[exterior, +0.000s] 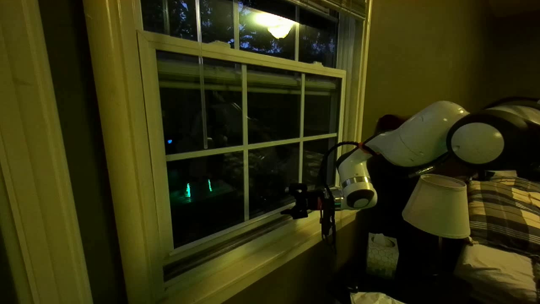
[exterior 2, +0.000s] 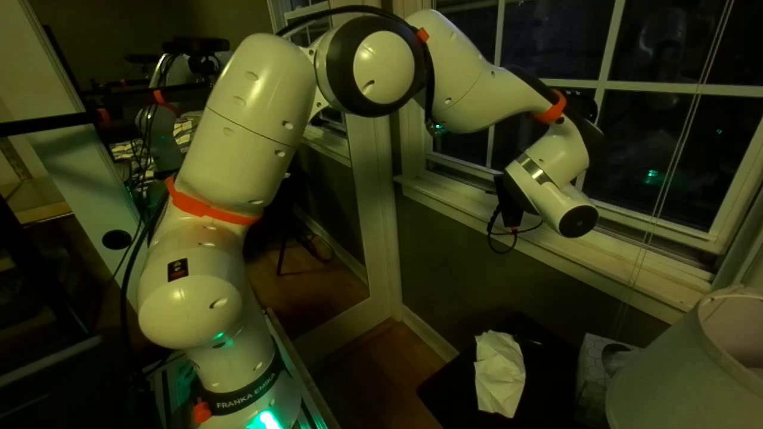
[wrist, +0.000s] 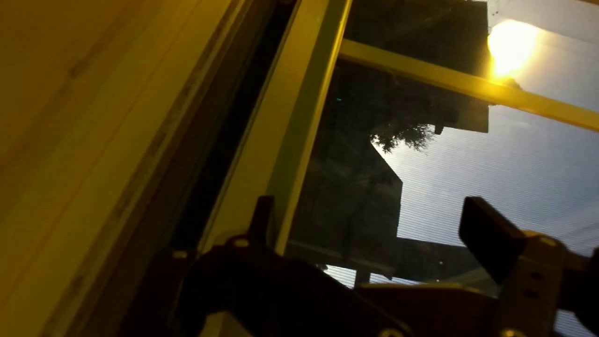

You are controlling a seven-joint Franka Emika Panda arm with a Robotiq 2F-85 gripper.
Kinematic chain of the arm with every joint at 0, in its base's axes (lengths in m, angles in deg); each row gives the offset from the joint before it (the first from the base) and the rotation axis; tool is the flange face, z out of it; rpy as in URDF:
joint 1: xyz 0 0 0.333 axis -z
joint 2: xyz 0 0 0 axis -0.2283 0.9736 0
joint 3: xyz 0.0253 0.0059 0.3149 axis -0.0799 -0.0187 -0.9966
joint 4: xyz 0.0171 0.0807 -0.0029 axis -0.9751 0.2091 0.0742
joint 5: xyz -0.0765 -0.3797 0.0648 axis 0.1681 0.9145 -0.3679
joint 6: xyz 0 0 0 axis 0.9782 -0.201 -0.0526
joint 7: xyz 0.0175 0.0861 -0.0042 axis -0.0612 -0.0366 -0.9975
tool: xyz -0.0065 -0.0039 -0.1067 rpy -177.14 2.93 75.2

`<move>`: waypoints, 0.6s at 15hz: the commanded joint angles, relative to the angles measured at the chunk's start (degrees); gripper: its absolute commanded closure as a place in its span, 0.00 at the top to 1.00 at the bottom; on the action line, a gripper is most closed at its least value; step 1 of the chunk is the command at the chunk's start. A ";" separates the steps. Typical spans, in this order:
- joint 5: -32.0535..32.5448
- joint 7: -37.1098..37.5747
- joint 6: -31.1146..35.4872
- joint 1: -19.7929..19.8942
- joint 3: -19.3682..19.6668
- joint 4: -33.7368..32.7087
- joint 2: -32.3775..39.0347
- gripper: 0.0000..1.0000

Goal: Open the window on the right.

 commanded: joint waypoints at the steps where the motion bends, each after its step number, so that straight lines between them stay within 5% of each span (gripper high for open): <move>1: -1.20 -1.05 -4.19 0.90 0.61 6.28 -10.04 1.00; 9: 1.85 2.92 -2.16 0.04 2.00 10.98 -20.13 1.00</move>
